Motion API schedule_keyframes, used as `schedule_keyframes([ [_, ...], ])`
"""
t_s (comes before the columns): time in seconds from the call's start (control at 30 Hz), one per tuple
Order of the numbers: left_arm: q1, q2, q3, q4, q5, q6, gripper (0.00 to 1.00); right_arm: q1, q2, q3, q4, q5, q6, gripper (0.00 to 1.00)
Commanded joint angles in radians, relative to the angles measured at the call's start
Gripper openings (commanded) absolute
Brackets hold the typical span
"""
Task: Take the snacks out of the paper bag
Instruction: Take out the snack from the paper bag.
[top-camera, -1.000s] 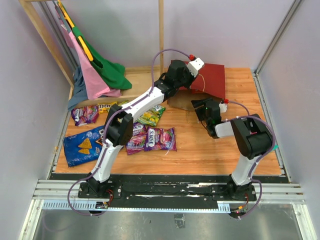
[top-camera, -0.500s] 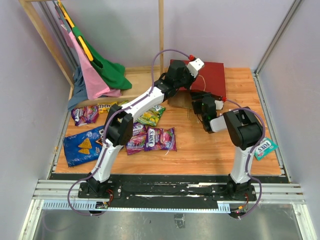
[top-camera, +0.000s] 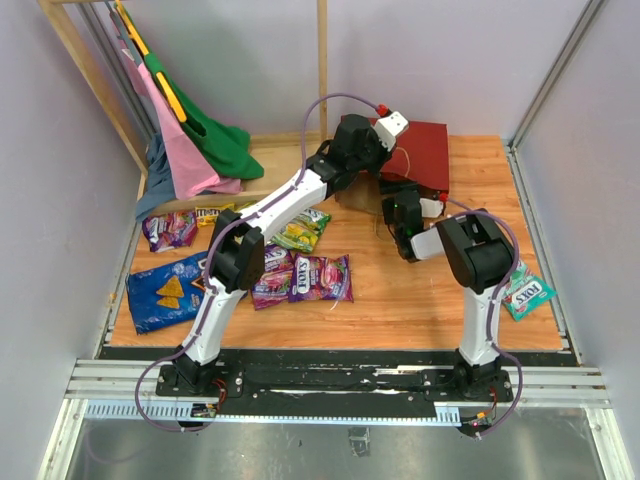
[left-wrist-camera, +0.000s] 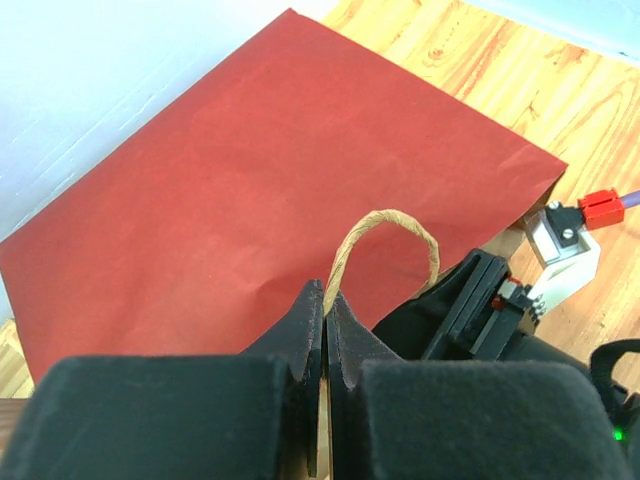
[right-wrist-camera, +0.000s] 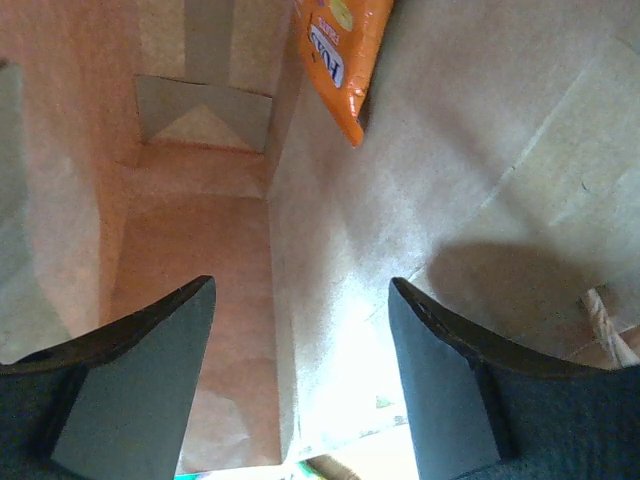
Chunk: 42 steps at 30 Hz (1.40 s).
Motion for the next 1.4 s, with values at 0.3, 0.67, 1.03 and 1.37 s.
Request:
schedule_keyframes([
  [0.3, 0.007, -0.018, 0.084, -0.046, 0.054, -0.043, 0.01, 0.104, 0.116, 0.123, -0.036, 0.175, -0.003, 0.71],
  [0.67, 0.007, -0.017, 0.095, -0.054, 0.07, -0.063, 0.01, 0.155, 0.084, 0.068, 0.074, 0.343, -0.019, 0.63],
  [1.03, 0.007, -0.014, 0.122, -0.076, 0.07, -0.073, 0.01, 0.079, 0.114, 0.149, -0.131, 0.376, 0.114, 0.66],
  [1.37, 0.006, -0.016, 0.135, -0.081, 0.093, -0.089, 0.01, 0.011, 0.163, 0.304, -0.346, 0.365, 0.179, 0.7],
])
